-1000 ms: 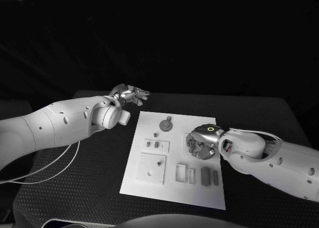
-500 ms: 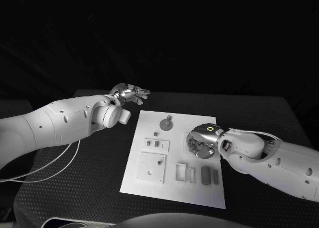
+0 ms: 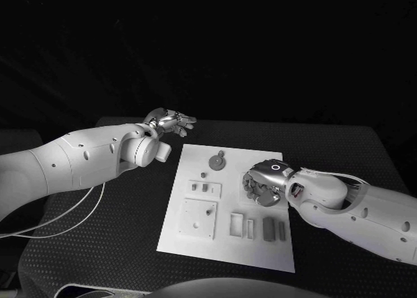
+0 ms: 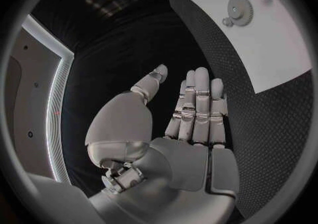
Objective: Assemble the parts on the task board
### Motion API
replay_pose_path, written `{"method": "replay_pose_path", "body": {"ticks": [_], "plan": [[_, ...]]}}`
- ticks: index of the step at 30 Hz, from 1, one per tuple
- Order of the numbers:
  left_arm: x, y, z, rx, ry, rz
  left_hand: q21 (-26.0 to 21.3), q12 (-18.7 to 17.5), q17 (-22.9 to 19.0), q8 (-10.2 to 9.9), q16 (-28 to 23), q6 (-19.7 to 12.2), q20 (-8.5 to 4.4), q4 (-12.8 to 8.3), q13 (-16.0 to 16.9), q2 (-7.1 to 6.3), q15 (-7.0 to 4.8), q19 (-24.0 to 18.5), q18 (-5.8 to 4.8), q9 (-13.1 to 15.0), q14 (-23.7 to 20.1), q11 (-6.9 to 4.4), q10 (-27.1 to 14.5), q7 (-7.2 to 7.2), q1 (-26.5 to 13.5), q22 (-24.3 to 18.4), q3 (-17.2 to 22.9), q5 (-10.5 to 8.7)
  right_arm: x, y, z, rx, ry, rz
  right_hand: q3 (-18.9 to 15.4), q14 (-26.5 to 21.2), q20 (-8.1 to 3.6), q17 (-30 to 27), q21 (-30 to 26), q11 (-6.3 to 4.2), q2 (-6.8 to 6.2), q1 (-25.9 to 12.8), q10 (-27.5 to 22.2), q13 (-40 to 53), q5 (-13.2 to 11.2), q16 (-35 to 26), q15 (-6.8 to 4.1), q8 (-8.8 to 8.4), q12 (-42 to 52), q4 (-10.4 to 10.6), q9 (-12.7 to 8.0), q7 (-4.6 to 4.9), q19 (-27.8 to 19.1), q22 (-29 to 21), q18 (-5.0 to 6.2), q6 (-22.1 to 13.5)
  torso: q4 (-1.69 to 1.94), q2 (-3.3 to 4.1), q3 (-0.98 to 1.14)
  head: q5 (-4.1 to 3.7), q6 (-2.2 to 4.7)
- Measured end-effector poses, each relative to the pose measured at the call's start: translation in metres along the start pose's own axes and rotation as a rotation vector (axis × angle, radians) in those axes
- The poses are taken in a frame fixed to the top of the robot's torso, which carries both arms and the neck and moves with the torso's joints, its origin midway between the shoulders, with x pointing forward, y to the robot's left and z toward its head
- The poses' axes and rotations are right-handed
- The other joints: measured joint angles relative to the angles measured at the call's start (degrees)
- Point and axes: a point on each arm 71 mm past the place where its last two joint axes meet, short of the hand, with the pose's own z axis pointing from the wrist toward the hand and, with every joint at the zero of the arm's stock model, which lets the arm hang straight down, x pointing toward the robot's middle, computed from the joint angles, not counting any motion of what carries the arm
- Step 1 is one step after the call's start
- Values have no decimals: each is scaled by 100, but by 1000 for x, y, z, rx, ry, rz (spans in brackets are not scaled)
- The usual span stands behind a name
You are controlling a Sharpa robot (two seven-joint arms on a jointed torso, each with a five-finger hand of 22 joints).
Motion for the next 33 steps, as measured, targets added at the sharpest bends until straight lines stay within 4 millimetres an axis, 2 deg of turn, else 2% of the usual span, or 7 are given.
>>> {"method": "replay_pose_path", "body": {"ticks": [6, 10, 15, 24, 33], "plan": [[0, 0, 0, 0, 0, 0, 0, 0, 0, 24, -22, 0, 0, 0, 0, 0, 0, 0, 0, -5, 0, 0, 0, 0, 0, -1, 0, 0, -14, 5, -4, -12, -40, 29, 21, 0, 0, 7, 2, -10, 6, 7, 10, 3, 0, 23, 1, 1, 0, -21, 0, -19, 0, 0, 0, 19, 6, -2, -2, -3, 15], [-1, 0, 1, 0, -2, 1, 0, 0, 0, 24, -22, 0, 0, 0, 0, 0, 0, 0, 0, -5, 0, -12, -12, 0, 0, -1, 0, 0, -26, 15, -3, -37, -72, 47, 21, 1, 0, 7, 2, -10, 6, 7, 10, 12, 0, 23, 1, 1, 0, -21, 0, -19, 0, 0, 0, 19, 12, -3, -5, 21, 15], [1, 0, 1, 0, -1, 1, -23, 0, 6, 24, -22, 0, 0, 0, 0, 0, 0, 0, 1, -5, 0, -20, -20, 0, 0, 4, 0, 0, -31, 31, 4, -73, -89, 61, 20, 1, 0, 14, 25, -10, 6, 7, 10, 18, 0, 23, 2, 1, -1, -21, 0, -19, 0, 0, 0, 18, 12, -3, -10, 70, -1], [2, 0, 2, 0, 0, 1, -23, 0, 5, 23, -22, 0, 0, 0, 0, 0, 0, 0, 0, -5, 0, -20, -20, 0, 0, 4, 0, 0, -37, 74, 29, -163, -113, 83, 35, 29, 0, 19, 25, -10, 5, 7, 10, 32, -5, 33, -9, 3, -1, -38, 0, -19, 0, 0, -1, 18, 3, -2, -13, 141, -24], [6, -2, 4, 3, 6, 0, -23, 0, 11, 23, -22, 0, 0, 0, 0, 0, 0, 0, 0, -10, 0, -20, -20, 0, 0, 3, 0, 0, -22, 122, 46, -252, -109, 103, 35, 30, 0, 25, 25, -10, 5, 6, 10, 39, -5, 44, -8, 28, -1, -38, 0, -18, 0, -1, -1, 16, 13, -2, -20, 189, -41]]}}
